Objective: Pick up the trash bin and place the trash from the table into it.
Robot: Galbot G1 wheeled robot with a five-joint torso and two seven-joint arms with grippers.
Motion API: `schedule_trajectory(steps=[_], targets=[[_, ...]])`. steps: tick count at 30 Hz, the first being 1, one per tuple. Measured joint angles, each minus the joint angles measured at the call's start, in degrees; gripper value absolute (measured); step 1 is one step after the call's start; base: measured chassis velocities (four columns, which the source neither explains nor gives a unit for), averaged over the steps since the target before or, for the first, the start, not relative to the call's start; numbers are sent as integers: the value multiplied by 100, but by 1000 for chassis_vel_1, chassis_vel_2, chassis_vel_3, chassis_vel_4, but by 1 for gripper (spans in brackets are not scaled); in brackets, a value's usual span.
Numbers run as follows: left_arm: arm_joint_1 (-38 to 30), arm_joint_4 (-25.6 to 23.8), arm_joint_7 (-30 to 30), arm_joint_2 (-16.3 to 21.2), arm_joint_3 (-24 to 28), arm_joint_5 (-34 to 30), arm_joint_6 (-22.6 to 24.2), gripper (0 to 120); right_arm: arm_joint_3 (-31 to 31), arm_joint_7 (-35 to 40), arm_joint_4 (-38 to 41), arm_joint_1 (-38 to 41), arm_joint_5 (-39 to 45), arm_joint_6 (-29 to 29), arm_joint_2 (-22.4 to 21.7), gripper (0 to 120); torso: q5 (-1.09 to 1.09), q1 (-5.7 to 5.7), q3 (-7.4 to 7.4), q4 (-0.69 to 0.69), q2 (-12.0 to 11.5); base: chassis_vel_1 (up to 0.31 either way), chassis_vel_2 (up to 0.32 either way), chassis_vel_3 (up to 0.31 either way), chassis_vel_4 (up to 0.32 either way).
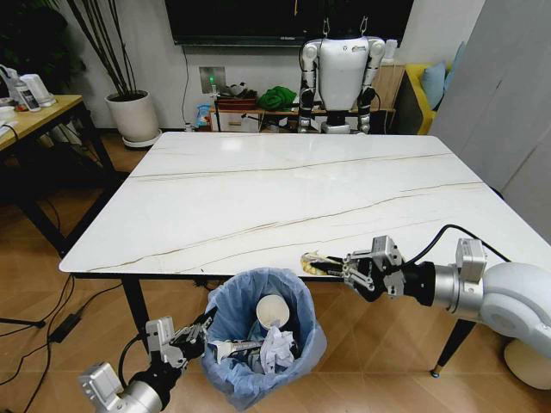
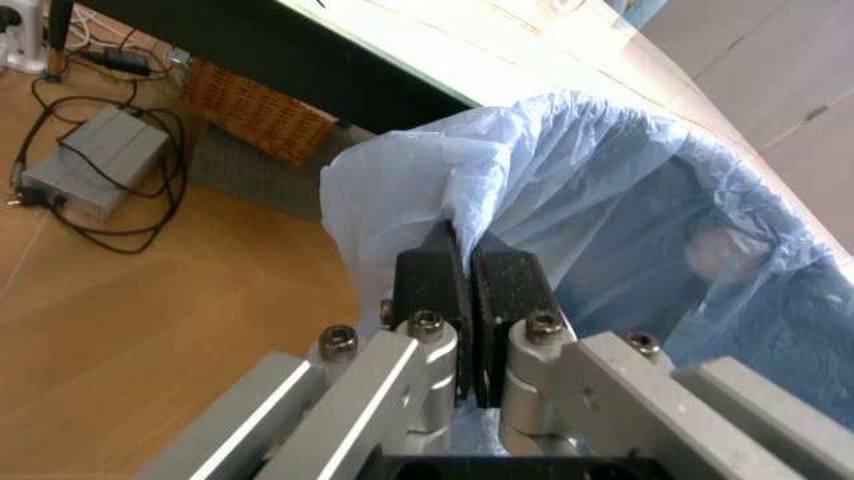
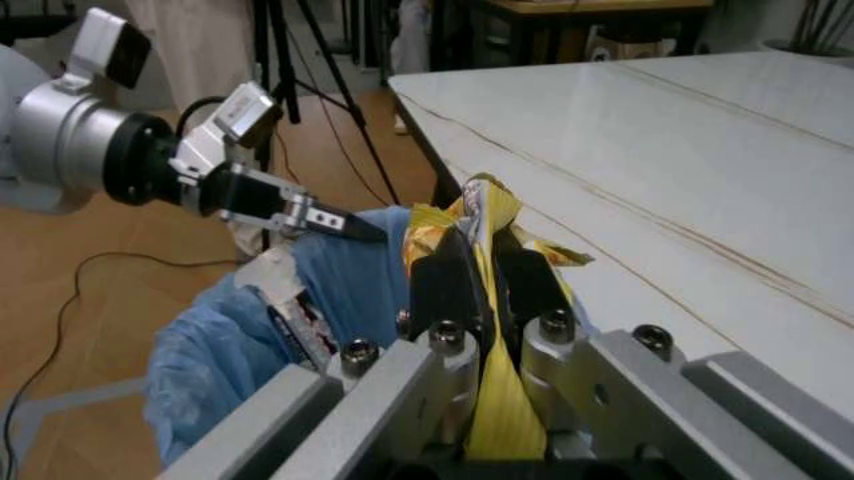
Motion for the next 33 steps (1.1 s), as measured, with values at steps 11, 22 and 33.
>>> schedule_trajectory(steps=[11,22,33], targets=[[-114,105,-13,-19,129,-11,23,0,-1007,-107,138,402,-395,508,-149,0,0,0,0,0,0,0,0,0,0],[-220,146,-7,-113,216,-13,42,0,-1033,-112,145,366,-431,684,-167,5,1,0,0,0,0,0,0,0,0],[-279,169,-7,-173,295,-14,54,0,-1019,-149,126,335,-449,701,-162,45,0,0,0,0,0,0,0,0,0]])
